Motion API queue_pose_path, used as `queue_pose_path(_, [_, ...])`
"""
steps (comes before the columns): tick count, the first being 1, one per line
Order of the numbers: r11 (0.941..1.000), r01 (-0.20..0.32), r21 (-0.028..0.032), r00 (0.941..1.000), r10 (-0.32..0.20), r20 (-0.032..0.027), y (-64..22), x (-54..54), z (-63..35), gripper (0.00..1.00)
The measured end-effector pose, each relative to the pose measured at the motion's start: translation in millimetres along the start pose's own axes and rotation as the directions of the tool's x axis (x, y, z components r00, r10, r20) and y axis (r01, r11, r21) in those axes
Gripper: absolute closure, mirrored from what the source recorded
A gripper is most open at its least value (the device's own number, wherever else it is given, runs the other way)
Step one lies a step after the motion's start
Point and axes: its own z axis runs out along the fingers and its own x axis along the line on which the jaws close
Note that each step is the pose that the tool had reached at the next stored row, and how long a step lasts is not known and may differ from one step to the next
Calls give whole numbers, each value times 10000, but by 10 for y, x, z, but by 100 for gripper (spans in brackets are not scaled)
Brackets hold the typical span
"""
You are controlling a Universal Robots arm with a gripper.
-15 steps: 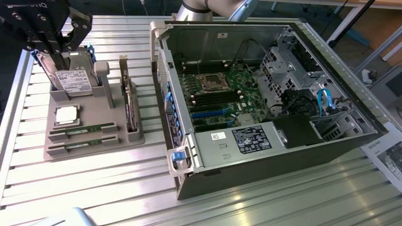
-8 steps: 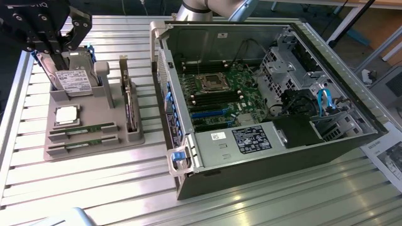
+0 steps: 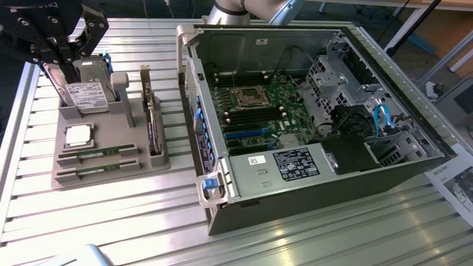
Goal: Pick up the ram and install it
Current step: 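Pick up the ram and move it above insertion slot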
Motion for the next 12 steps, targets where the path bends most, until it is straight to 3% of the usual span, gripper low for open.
queue_pose_path(5, [9941,1089,-28,9940,-1089,-43,0,0,5,90])
queue_pose_path(7, [9869,1613,-43,9869,-1613,-62,0,0,7,90])
queue_pose_path(12, [9626,2707,-80,9626,-2707,-101,0,0,13,90])
